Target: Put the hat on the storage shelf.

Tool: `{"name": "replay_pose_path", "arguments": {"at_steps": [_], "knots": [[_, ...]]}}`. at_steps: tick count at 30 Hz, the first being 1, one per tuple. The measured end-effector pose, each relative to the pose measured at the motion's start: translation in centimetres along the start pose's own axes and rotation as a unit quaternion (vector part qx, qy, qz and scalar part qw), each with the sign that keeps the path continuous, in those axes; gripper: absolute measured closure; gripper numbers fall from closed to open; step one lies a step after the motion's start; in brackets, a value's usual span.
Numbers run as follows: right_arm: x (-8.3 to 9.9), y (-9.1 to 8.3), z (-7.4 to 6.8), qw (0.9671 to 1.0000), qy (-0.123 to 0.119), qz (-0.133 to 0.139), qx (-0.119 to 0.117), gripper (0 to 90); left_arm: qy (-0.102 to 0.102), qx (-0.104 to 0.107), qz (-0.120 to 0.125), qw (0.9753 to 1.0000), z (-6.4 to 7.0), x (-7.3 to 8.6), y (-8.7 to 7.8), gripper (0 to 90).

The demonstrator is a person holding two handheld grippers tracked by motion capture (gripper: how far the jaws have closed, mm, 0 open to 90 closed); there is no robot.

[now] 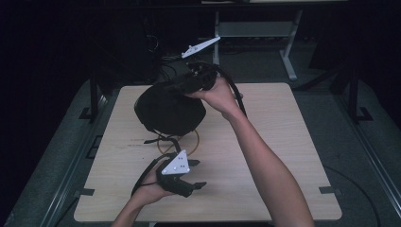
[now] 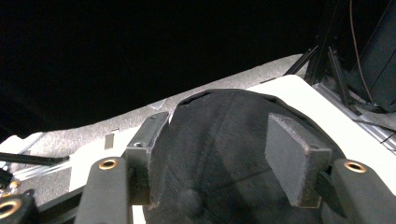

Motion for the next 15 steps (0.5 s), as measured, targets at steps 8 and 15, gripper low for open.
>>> {"name": "replay_pose_path", "arguments": {"at_steps": [8,15], "knots": [[1.1,-1.2,0.4,0.9999,0.01,0.008,0.004,35.4,-0.01,-0.001,-0.002,0.9999,-0.1,0.2,0.2,27.4],[2.7,-2.6,0.6,0.9996,0.021,0.015,0.008,30.5,-0.014,-0.001,0.002,0.9999,-0.1,0.1,0.2,24.2]]}}
Point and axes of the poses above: each handheld gripper's, and its own axes: y roughly forward along the jaws, x roughly out of its underside, z roughly to its right, the point moved 3 cm from there along y, roughly forward along the jaws, and after that the axes turned 14 degrees about -z, right-handed, at the moved point
